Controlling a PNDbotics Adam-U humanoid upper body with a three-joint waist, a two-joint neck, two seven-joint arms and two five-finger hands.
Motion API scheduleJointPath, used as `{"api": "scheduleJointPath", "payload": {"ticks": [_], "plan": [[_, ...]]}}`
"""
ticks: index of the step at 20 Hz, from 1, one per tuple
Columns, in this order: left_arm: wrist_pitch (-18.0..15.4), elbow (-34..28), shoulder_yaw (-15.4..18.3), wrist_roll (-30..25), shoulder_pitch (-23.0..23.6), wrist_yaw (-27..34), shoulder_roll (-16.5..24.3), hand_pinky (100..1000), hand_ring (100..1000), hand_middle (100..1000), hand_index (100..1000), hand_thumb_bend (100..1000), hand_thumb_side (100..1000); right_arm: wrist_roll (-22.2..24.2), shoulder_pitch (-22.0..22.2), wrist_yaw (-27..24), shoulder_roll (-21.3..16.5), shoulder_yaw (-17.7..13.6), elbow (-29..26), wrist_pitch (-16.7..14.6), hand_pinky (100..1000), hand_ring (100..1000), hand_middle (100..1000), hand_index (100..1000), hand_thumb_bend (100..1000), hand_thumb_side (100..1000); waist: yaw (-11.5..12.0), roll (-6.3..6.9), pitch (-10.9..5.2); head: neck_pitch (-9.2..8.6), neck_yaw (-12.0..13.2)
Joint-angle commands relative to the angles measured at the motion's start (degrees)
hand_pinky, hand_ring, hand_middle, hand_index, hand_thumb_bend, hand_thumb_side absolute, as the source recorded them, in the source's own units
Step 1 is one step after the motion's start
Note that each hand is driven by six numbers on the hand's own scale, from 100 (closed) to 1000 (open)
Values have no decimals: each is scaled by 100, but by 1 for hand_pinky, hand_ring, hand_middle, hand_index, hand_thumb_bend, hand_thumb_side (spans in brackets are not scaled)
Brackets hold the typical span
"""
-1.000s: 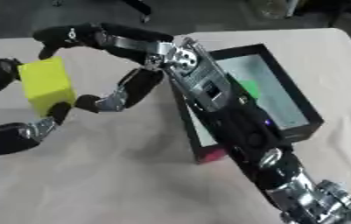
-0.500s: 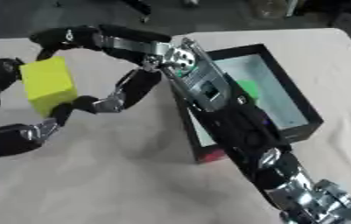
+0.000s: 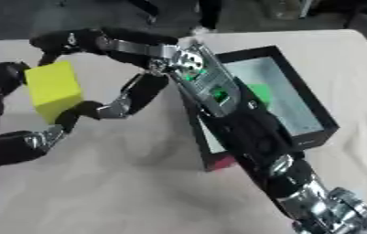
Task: Pick up the objects with one hand, pass them to the other hand, and then place them into the box on the other side of the table.
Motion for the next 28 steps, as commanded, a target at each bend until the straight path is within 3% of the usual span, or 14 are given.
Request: {"api": "scheduleJointPath", "payload": {"ticks": [1, 10, 18, 28], "plan": [[-39, -64, -31, 5, -99, -33, -41, 703, 495, 432, 522, 100, 244, 842, -108, -8, -42, -42, -95, -816, 1000, 1000, 783, 1000, 214, 167, 8, 61, -502, -50, -2], [-134, -105, -41, 21, -109, -31, -81, 705, 500, 436, 524, 100, 240, 842, -95, -30, -37, -72, -50, -721, 986, 1000, 683, 1000, 160, 105, 19, 55, -497, -60, 12], [-166, -98, -59, 16, -121, -86, -136, 706, 502, 436, 524, 100, 237, 842, -97, -299, -27, -93, -43, -436, 955, 1000, 585, 1000, 100, 100, -1, 61, -493, -52, 10], [-200, -90, -77, 52, -147, -113, -211, 705, 502, 435, 524, 100, 242, 842, -103, -583, -27, -148, -34, -15, 938, 1000, 525, 939, 100, 240, -32, 61, -491, -63, 10]]}}
